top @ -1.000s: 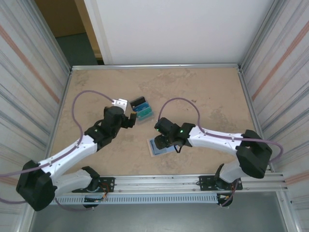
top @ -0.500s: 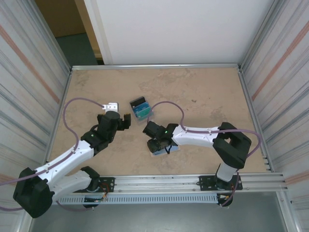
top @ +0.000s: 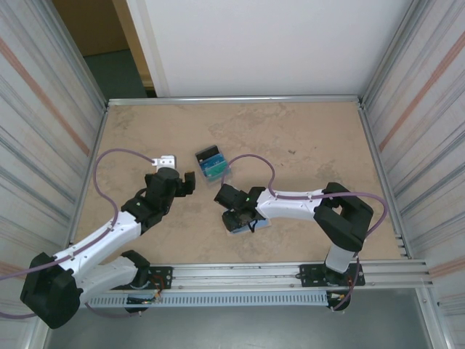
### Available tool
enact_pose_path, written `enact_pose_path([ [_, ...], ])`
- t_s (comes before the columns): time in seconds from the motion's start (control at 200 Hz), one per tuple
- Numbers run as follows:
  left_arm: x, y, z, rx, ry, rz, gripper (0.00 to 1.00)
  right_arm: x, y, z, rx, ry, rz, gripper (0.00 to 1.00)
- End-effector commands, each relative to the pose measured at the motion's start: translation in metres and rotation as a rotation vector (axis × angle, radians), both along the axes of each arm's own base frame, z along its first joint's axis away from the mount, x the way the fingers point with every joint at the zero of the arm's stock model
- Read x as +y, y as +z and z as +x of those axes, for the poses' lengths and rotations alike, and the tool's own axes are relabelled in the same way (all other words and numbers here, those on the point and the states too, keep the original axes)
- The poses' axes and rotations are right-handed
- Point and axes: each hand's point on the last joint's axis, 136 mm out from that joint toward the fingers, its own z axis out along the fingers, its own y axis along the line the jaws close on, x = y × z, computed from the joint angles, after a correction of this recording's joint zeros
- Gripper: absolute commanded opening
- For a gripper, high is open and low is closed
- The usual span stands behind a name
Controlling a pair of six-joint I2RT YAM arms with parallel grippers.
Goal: Take the credit cards out of the card holder
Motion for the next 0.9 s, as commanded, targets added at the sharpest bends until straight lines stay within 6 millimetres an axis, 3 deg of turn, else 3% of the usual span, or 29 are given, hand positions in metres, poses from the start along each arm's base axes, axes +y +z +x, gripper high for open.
enact_pose_path([
  [0.0,0.002,-0.002,-0.001,0.002,0.01,-0.021,0.99,-0.012,-0.017,-0.005,0.033,-0.024,-0.037,0.49],
  [0.125,-0.001,0.0,-0.001,0.004,-0.005,-0.024,0.99,-0.012,-0.017,-0.006,0.059,-0.032,0.009,0.48],
  [0.436,-0.004,0.008,-0.003,-0.011,-0.031,-0.035,0.99,-0.023,-0.016,-0.001,0.1,-0.079,0.077,0.32],
  [0.732,-0.016,0.02,-0.005,-0.036,-0.076,-0.032,0.99,-0.003,0.012,-0.003,0.103,-0.036,0.223,0.14],
  [0.892,-0.026,0.026,-0.006,-0.049,-0.099,-0.024,0.99,-0.002,0.024,-0.001,0.087,-0.046,0.264,0.13],
])
